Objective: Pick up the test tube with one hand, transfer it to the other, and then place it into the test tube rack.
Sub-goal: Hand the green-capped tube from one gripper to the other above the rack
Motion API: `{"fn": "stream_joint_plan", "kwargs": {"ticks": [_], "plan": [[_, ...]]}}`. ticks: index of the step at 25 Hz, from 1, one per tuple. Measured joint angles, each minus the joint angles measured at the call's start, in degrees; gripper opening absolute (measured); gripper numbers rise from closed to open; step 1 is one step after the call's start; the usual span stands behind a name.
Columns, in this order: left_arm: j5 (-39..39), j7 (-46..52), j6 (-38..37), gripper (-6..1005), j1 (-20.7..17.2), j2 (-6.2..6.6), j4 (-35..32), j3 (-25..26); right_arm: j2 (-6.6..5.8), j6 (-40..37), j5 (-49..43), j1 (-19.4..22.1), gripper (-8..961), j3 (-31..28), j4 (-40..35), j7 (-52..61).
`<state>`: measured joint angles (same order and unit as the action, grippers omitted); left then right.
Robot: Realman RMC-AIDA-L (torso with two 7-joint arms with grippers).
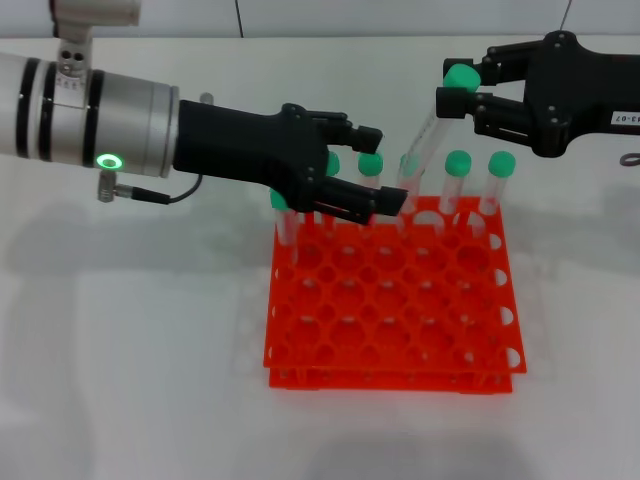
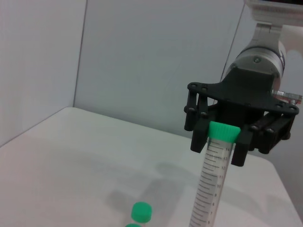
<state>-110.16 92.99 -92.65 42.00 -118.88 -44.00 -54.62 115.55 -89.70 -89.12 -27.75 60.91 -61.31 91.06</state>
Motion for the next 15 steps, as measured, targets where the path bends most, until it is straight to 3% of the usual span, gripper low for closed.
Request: {"fn": "stream_joint_plan", "kwargs": {"ticks": [11,15], "plan": [[0.4,4.4,-2.4,891,-5.2,-0.17,-8.5,-0.1,-0.07,0.1,0.0,0.1,266,0.0,0.3,0.0],[0.4,8.5,-5.5,891,-11.1,-0.09,-17.0,0.2,-0.07,0.0,0.0,0.3,265,0.0,0.5,0.0]]}}
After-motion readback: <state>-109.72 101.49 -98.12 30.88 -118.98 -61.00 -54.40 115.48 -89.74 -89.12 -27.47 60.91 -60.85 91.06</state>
